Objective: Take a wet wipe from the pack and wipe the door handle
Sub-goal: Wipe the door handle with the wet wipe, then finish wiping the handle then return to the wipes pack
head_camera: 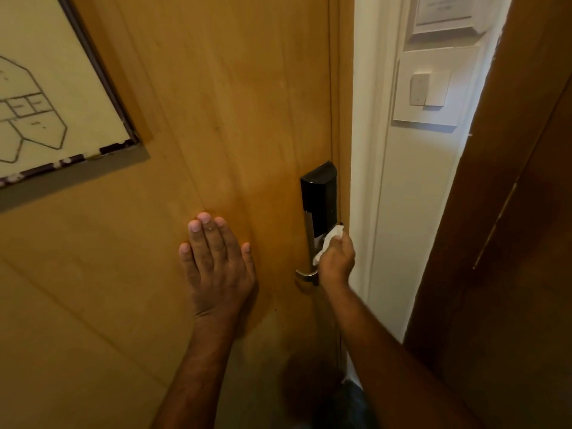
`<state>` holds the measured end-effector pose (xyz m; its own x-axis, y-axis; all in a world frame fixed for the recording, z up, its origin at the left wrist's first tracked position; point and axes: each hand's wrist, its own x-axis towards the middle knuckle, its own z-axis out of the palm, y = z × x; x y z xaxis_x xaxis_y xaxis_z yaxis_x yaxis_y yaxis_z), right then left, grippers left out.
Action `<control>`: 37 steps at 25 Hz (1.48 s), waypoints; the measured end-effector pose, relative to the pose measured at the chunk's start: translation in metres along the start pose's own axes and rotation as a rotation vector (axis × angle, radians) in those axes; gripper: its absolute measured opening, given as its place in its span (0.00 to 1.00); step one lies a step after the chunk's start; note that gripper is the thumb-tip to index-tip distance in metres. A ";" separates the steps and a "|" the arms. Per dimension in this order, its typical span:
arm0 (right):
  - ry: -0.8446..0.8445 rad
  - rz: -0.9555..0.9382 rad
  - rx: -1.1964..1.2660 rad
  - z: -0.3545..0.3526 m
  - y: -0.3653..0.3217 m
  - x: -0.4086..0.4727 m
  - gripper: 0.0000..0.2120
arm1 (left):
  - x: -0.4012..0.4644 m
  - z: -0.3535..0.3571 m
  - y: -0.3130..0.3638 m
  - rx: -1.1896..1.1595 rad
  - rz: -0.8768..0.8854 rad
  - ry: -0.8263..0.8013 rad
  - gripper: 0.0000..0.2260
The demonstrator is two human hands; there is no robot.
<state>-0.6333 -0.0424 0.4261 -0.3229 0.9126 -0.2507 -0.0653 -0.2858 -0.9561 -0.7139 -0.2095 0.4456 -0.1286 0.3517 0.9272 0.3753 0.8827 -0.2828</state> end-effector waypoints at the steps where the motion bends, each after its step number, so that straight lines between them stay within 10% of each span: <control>1: 0.011 0.036 -0.001 0.003 0.000 -0.011 0.22 | 0.001 0.000 0.000 -0.007 0.000 0.000 0.36; 4: 0.009 0.047 -0.203 0.025 0.038 -0.079 0.31 | 0.000 0.001 0.000 0.006 0.001 -0.005 0.36; 7: -0.178 -0.156 -0.248 0.003 0.059 -0.109 0.19 | 0.000 -0.006 0.001 -0.007 -0.002 -0.022 0.36; 17: 0.185 0.003 0.076 -0.174 -0.052 -0.006 0.10 | 0.006 -0.056 0.081 -0.433 -0.016 -0.305 0.32; 26: 0.518 -0.047 0.091 -0.468 -0.039 -0.052 0.12 | -0.041 -0.242 0.333 -1.060 0.572 -0.566 0.33; 37: 1.266 0.544 -0.245 -0.794 0.252 -0.231 0.08 | -0.337 -0.510 0.515 -1.353 1.364 -0.816 0.29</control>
<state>0.1742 -0.0929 0.1229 0.8154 0.3836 -0.4335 -0.0020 -0.7469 -0.6649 -0.0088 -0.0323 0.1123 0.6070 0.7915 -0.0717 0.7923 -0.5957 0.1316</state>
